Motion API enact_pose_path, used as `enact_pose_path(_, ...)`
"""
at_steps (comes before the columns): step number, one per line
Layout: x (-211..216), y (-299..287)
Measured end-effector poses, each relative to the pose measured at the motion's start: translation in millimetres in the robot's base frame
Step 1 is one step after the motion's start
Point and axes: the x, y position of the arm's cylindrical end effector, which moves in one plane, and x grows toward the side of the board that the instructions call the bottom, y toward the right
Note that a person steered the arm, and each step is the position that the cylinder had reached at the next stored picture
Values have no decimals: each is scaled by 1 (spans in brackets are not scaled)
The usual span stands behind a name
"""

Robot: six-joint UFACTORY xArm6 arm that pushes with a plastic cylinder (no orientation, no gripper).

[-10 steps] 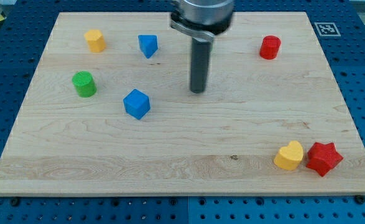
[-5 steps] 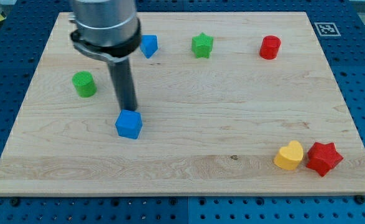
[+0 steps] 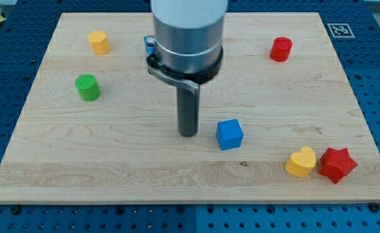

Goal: Put the blue cube to the left side of the yellow heart

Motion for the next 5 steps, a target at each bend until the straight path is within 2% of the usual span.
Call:
enact_pose_path(1, -13, 26)
enact_pose_path(3, 33, 77)
enact_pose_path(4, 22, 75)
enact_pose_path(5, 29, 47)
